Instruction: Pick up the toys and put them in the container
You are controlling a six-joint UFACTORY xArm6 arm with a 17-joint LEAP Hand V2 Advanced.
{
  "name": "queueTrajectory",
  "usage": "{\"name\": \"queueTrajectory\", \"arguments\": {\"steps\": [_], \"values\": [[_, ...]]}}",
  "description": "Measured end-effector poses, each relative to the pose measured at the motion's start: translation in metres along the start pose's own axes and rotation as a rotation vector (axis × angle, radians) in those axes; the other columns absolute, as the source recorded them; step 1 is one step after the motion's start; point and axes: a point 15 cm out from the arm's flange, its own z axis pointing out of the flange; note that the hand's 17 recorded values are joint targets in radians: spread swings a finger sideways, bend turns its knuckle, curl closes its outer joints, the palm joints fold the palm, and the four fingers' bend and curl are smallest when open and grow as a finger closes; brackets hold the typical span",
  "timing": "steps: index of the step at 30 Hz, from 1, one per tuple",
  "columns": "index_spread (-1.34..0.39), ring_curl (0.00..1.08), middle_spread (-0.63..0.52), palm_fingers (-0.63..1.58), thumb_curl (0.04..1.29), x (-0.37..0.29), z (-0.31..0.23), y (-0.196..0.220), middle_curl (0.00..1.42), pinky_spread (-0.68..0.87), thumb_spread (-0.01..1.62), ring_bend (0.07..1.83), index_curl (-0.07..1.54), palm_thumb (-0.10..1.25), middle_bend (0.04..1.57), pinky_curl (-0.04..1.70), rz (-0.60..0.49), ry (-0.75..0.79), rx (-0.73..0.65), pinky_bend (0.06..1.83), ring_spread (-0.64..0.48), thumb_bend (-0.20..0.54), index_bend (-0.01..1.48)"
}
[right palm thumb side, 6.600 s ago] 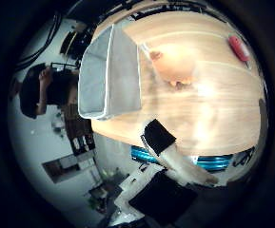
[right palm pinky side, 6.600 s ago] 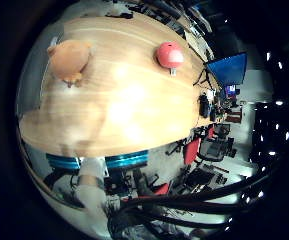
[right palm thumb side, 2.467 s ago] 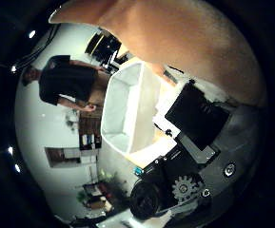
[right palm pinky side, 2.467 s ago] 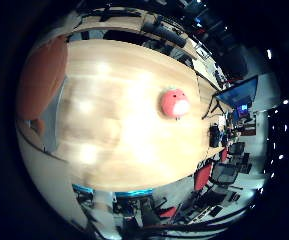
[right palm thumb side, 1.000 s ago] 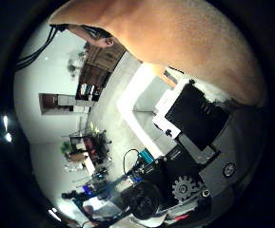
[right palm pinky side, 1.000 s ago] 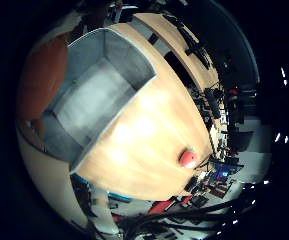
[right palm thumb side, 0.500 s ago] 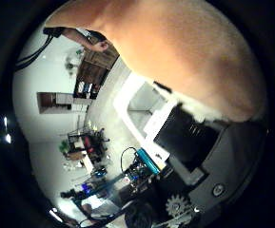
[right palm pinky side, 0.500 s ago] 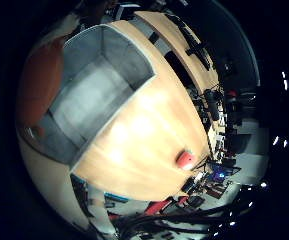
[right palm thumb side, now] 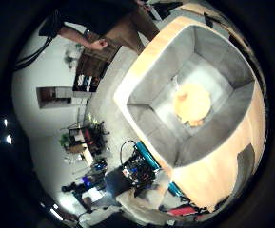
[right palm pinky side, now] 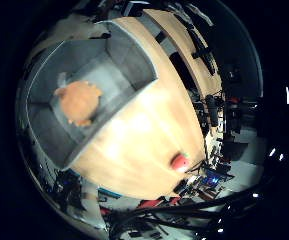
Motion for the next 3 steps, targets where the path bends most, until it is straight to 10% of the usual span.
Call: {"name": "queueTrajectory", "arguments": {"steps": [3], "values": [[-0.49,0.26,-0.17,0.09,0.29,0.0004,0.0,0.0001,0.39,0.32,0.76,0.66,0.42,0.06,0.38,0.34,-0.004,0.0,0.0,0.87,0.02,-0.038,0.17]]}}
